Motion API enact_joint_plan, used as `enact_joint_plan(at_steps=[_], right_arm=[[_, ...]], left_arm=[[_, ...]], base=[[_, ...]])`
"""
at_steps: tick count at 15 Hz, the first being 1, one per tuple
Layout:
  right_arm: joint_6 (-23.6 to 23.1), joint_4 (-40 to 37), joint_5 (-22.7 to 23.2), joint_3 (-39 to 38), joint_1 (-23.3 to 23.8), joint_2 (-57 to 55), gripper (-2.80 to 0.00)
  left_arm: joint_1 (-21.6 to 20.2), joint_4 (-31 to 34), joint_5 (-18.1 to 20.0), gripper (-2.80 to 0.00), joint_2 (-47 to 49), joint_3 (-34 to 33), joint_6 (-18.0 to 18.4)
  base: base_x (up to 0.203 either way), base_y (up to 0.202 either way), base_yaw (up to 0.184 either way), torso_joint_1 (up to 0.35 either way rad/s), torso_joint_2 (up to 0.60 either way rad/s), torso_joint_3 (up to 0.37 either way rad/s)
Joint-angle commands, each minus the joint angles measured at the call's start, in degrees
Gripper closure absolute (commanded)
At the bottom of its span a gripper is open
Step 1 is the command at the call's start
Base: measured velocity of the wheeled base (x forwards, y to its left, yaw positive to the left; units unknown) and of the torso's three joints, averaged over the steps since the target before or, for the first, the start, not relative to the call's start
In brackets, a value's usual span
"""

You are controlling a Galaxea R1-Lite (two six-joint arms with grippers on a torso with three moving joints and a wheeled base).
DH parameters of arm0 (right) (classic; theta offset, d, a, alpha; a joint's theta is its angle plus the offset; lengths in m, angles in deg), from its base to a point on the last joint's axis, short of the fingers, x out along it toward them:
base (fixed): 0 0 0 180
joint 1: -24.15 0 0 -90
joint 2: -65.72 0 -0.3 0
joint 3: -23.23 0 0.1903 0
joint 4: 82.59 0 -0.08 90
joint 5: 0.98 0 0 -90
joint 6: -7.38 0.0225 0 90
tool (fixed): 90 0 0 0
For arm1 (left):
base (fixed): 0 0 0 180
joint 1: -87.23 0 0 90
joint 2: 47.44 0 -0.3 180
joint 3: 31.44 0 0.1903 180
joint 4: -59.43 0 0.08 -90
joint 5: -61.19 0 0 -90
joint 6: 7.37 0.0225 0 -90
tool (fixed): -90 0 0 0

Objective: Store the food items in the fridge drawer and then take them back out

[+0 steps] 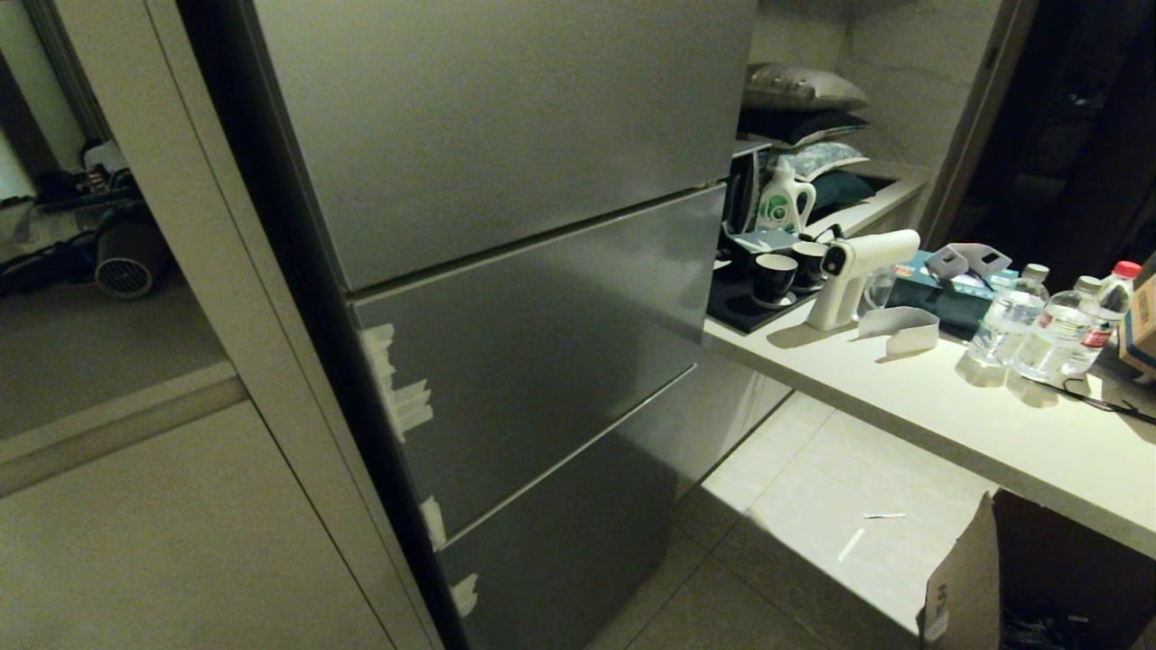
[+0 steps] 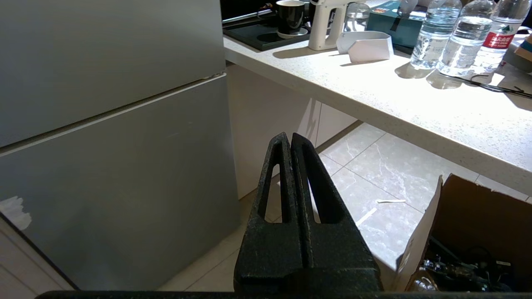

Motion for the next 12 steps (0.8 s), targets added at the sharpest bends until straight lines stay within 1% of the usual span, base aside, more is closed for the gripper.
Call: enact_joint_plan(at_steps=[1, 2, 5, 7, 10, 12], right_arm=[[0.08, 0.09, 0.01, -1.76, -0.01, 0.01, 0.0], [0.08, 0.09, 0.02, -1.76, -0.01, -0.06, 0.0], [0.08, 0.09, 0.02, -1.76, -0.01, 0.01, 0.0], [0.08, 0.09, 0.02, -1.76, -0.01, 0.01, 0.0], [0.08, 0.09, -0.01, -1.76, -0.01, -0.04, 0.0], [0.08, 0.09, 0.02, -1.76, -0.01, 0.0, 0.0]], left_arm=[[0.02, 0.68, 1.36, 0.0, 2.09, 6.33, 0.65], [0.03, 0.87, 1.92, 0.0, 4.24, 7.38, 0.7], [0.31, 0.72, 3.12, 0.0, 16.46, 10.6, 0.47], [0.39, -0.14, 3.52, 0.0, 24.73, 11.91, -0.8], [0.44, -4.51, 3.75, 0.0, 37.25, 12.75, -2.79], [0.45, -9.13, 3.9, 0.0, 44.87, 12.97, -4.0]], base=[[0.0, 0.0, 0.0, 0.0, 0.0, 0.0], [0.0, 0.0, 0.0, 0.0, 0.0, 0.0], [0.0, 0.0, 0.0, 0.0, 0.0, 0.0], [0.0, 0.0, 0.0, 0.0, 0.0, 0.0], [0.0, 0.0, 0.0, 0.0, 0.0, 0.0], [0.0, 0.0, 0.0, 0.0, 0.0, 0.0]])
